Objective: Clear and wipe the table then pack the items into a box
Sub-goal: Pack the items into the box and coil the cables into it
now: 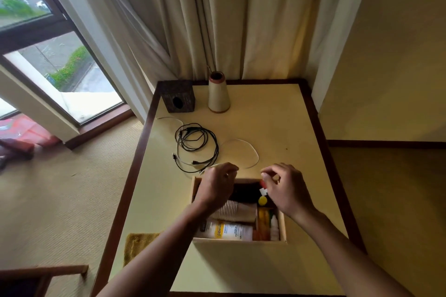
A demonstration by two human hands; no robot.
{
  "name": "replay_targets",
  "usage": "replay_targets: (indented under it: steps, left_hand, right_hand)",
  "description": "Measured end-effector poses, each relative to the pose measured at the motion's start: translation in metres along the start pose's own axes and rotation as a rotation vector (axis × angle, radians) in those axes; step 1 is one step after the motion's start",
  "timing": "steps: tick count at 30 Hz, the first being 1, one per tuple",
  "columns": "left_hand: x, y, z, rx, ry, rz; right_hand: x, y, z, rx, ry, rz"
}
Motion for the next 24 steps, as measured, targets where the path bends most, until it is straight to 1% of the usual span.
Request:
replay_targets:
  steps: [1,2,3,7,10,12,14,16,18,20,22,24]
  left_hand:
    - [0.008,0.004,0.008,0.016,0.039,-0.034]
    - [0.015,0.011,0.018,0.036,0.094,-0.033]
    - [0.018,0.015,0.027,0.062,0.144,0.012]
    - [0.016,0.038,0.064,0.2,0.333,0.314]
    - [0.007,0.051,0.085,0.366,0.288,0.485]
    - [-0.001,0.058,0.093,0.425,0.266,0.613]
    - [-0.008,0.062,0.099,0.438,0.287,0.718]
    - [-0.008,0.064,0.104,0.391,0.341,0.765]
    - [-0.004,0.062,0.099,0.308,0.377,0.703]
    - [0.004,0.059,0.084,0.216,0.373,0.556]
    - [0.015,0.054,0.069,0.131,0.251,0.378]
    - [0.028,0.045,0.057,0.103,0.053,0.254]
  right_hand:
    - [-0.005,0.011,0.004,-0.009,0.01,0.014]
    - [-0.012,0.025,0.008,-0.03,0.006,0.046]
    - [-0.02,0.036,0.011,-0.059,-0.008,0.09]
    - [-0.064,0.085,0.016,-0.184,-0.153,0.344]
    - [-0.097,0.106,0.016,-0.244,-0.341,0.589]
    - [-0.112,0.11,0.016,-0.233,-0.457,0.695]
    - [-0.119,0.112,0.015,-0.205,-0.47,0.708]
    - [-0.118,0.113,0.02,-0.179,-0.384,0.681]
    - [-0.106,0.112,0.028,-0.143,-0.242,0.629]
    - [-0.086,0.108,0.037,-0.093,-0.048,0.542]
    - [-0.063,0.103,0.046,-0.016,0.034,0.432]
    - [-0.038,0.096,0.059,0.095,0.044,0.304]
Point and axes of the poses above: each hand's wrist, its own y-axis towards the middle knuckle, its own x-axis out of the back of the hand, z = x × y, the point moved 3 cm from there along y, towards the middle knuckle, and after that the axes turned 8 degrees about -x, right-handed, at the moved point
